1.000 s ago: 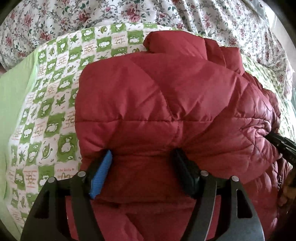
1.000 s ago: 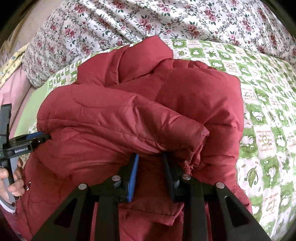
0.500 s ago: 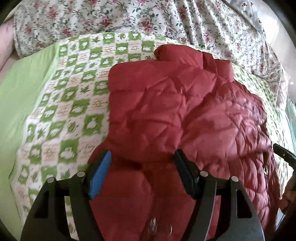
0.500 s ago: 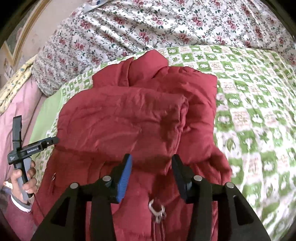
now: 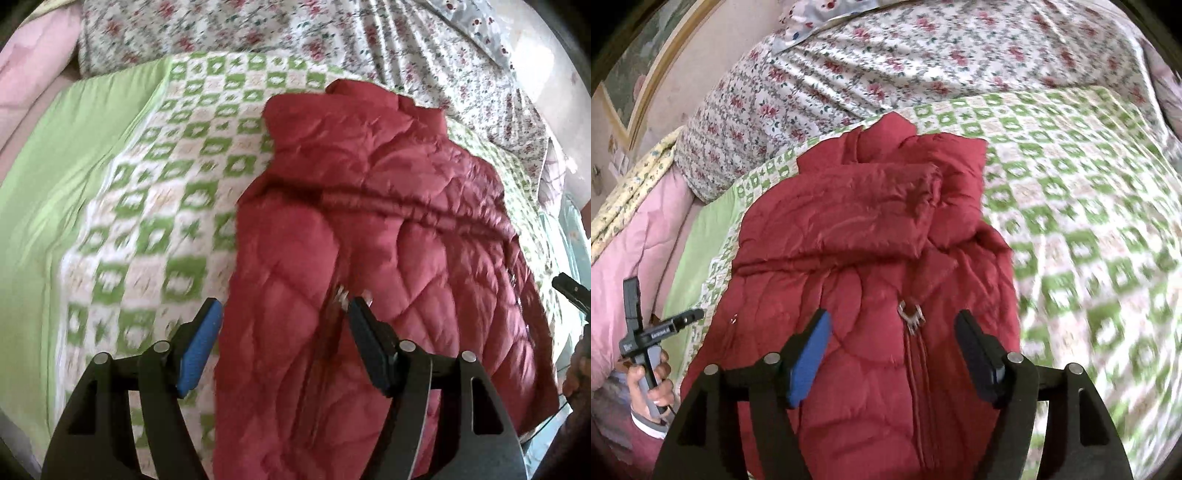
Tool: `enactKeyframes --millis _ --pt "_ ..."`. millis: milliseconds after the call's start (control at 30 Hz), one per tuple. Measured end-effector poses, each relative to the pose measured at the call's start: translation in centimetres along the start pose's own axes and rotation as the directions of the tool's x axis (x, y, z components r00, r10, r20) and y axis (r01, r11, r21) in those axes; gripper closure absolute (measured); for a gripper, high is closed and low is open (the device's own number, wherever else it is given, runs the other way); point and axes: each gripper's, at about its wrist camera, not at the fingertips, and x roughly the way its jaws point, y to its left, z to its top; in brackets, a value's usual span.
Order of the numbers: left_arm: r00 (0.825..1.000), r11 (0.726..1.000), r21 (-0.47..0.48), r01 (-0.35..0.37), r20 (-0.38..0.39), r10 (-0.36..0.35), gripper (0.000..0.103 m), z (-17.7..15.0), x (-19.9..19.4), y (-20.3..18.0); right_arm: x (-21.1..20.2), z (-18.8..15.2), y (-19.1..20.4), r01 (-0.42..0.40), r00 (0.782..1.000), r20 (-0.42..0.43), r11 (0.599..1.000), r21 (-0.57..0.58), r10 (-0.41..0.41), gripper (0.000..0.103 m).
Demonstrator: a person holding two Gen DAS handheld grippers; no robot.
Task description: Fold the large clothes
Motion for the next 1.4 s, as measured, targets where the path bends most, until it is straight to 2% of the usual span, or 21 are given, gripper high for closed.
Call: enactKeyframes --millis 300,433,633,800,900,933,1033,1133,1233,1333,1400 --pt "1.0 0.996 -0.085 0.004 0.007 -0.004 0.033 -3.4 -2.1 2.5 -2.3 -4.0 -1.4 0.041 0.999 -0.016 0.998 0.038 -0.04 0.031" --pt "1.0 0.994 -0.105 0.01 0.004 -0.009 0.033 -4.9 -2.6 3.1 -3.4 -6.0 -2.4 0.074 0.997 -0.023 0.995 0.061 -0.073 0.022" --pt "1.0 0.995 -0.097 -0.007 -0.013 0.006 0.033 -6.2 -3.0 3.2 -3.5 -8.9 -2.4 0.148 0.985 -0.102 0.988 0.053 -0.142 0.022" --pt "1.0 0.996 -0.084 -0.002 -0.017 0.001 0.033 -6.4 -3.2 3.0 -2.6 -10.5 -1.0 0.151 0.977 -0.151 0.988 -0.019 -0.152 0.023" --pt "1.0 0.997 -0.076 -0.003 -0.022 0.001 0.033 -6.7 -3.2 3.0 -2.6 -11.3 -1.2 0.148 0.973 -0.174 0.988 -0.037 -0.152 0.029" --pt "1.0 0.997 -0.076 -0.002 -0.027 0.0 0.033 -6.8 -3.1 3.1 -2.8 -11.7 -1.4 0.146 0.972 -0.181 0.989 -0.036 -0.15 0.037" --pt "0.999 0.997 -0.078 0.002 -0.042 -0.005 0.033 -7.2 -2.9 3.3 -3.4 -12.5 -2.3 0.133 0.97 -0.2 0.991 -0.022 -0.135 0.052" --pt "0.998 0.997 -0.08 0.022 -0.055 -0.026 0.033 -7.6 -2.8 3.6 -4.6 -13.1 -3.0 0.105 0.975 -0.197 0.994 -0.007 -0.104 0.06" --pt "0.995 0.994 -0.089 0.066 -0.068 -0.072 0.033 -8.0 -2.7 4.0 -5.1 -13.2 -2.9 0.085 0.977 -0.198 0.996 -0.01 -0.085 0.063" --pt "0.992 0.993 -0.093 0.078 -0.093 -0.087 0.027 -8.4 -2.3 4.1 -5.1 -13.2 -2.6 0.072 0.979 -0.191 0.997 -0.01 -0.072 0.063" --pt "0.988 0.991 -0.096 0.094 -0.112 -0.104 0.027 -8.9 -1.9 4.1 -4.9 -13.1 -2.5 0.066 0.979 -0.194 0.998 -0.01 -0.067 0.062"
